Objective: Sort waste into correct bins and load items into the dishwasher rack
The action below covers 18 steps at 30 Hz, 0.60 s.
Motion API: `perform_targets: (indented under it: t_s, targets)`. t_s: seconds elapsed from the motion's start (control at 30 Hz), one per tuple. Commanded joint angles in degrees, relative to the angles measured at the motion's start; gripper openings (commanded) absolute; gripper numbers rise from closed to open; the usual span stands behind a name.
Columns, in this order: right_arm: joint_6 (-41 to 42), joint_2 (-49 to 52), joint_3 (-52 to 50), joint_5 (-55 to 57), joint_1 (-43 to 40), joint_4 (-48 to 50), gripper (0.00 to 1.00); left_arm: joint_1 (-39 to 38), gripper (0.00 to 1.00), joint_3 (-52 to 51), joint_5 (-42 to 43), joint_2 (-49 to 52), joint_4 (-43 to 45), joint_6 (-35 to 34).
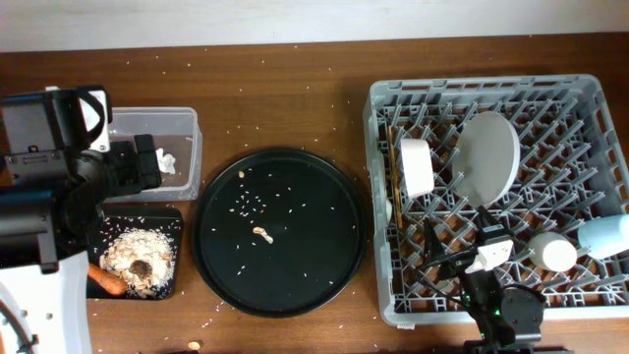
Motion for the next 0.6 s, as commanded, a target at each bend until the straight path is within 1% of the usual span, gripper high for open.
perform_targets:
  t_s: [0.0, 0.23, 0.27, 0.33, 0.37, 0.4, 0.43, 0.47, 0.5, 0.57]
  targets:
    - [-0.3, -0.5, -0.3, -0.1, 0.3, -0.9, 0.99, 0.2, 0.99, 0.2, -0.4, -0.3, 0.0, 0.9]
    - [-0.3, -0.5, -0.3, -0.1, 0.3, -0.9, 0.99, 0.1, 0.99, 0.2, -0.5, -0.4, 0.0, 0.9]
    - [-0.3, -0.5, -0.3, -0.1, 0.3, -0.9, 0.99, -0.4, 0.99, 0.2, -0.4, -1.8, 0.0, 0.9]
    - [-0.3, -0.5, -0.3, -0.1, 0.3, -0.9, 0.99, -3.7, 0.99, 0.1, -1.3, -5.8, -0.3, 1.8]
    - [-0.3, -0.5, -0.3, -0.1, 0.3, -0.9, 0.99, -7.5, 0.99, -1.5, -5.3, -10.3, 1.6, 3.7]
    - [-0.3, -0.5, -0.3, -0.1, 0.3, -0.9, 0.99, -8.9, 0.99, -4.9, -5.3, -14.0, 7.3, 3.7]
    - [-0.3, -0.5, -0.3, -0.1, 0.3, -0.9, 0.99, -9.6, 0.99, -9.5, -3.9, -17.6, 13.8, 5.3]
    - [-0.3, -0.5, -0.3, -0.1, 0.3, -0.9, 0.99, -9.8, 0.99, -17.3, 1.0, -22.3, 23.2, 10.2]
    - [-0.3, -0.5, -0.3, -0.1, 0.3, -0.9, 0.99, -9.8, 0.99, -26.0, 4.5, -27.3, 32.1, 13.1]
    - [-0.3, -0.5, -0.3, -0.1, 0.3, -0.9, 0.99, -9.8, 0.99, -46.8, 5.7, -39.5, 49.2, 13.3]
